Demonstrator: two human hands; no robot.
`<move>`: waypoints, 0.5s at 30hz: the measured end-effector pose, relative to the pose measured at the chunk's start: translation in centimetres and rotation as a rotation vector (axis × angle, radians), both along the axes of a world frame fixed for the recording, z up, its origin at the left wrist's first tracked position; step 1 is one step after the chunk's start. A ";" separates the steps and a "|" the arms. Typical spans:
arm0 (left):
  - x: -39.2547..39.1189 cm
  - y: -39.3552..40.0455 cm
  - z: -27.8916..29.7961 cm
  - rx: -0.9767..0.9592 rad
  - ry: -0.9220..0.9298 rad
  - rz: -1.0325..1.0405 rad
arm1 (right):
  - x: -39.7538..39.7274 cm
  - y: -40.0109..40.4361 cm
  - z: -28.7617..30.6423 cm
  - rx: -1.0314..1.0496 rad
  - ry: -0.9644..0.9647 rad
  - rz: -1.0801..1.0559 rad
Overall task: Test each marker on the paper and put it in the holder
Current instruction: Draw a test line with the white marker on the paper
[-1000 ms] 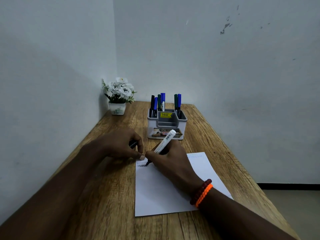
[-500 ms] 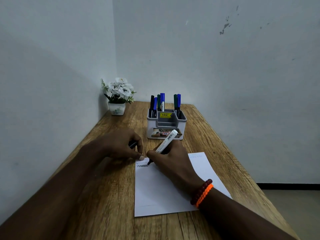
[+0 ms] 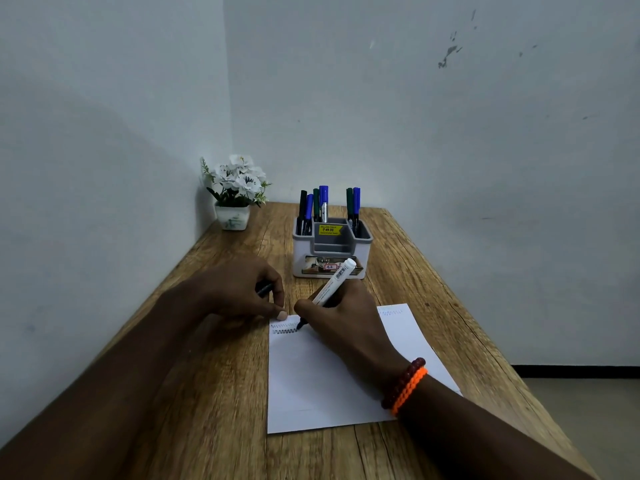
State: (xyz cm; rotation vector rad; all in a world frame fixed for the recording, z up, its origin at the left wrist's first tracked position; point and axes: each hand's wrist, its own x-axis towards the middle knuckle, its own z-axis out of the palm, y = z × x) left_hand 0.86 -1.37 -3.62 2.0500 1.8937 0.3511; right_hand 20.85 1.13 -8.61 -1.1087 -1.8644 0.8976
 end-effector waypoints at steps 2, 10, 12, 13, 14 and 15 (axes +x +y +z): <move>0.0 -0.1 0.1 0.002 -0.004 -0.005 | 0.1 -0.1 0.2 -0.002 -0.001 -0.003; 0.1 0.0 0.1 -0.015 -0.011 -0.007 | 0.3 -0.3 0.6 0.002 -0.012 -0.031; 0.0 0.0 0.1 -0.014 -0.011 -0.012 | 0.3 -0.2 0.5 -0.007 -0.014 -0.041; -0.1 0.0 0.1 -0.013 -0.009 -0.013 | 0.2 -0.2 0.5 -0.010 -0.015 -0.044; -0.1 0.1 0.1 -0.011 -0.009 -0.013 | 0.2 -0.2 0.6 -0.010 -0.017 -0.044; -0.1 0.1 0.1 -0.011 -0.009 -0.012 | 0.3 -0.2 0.6 -0.012 -0.020 -0.040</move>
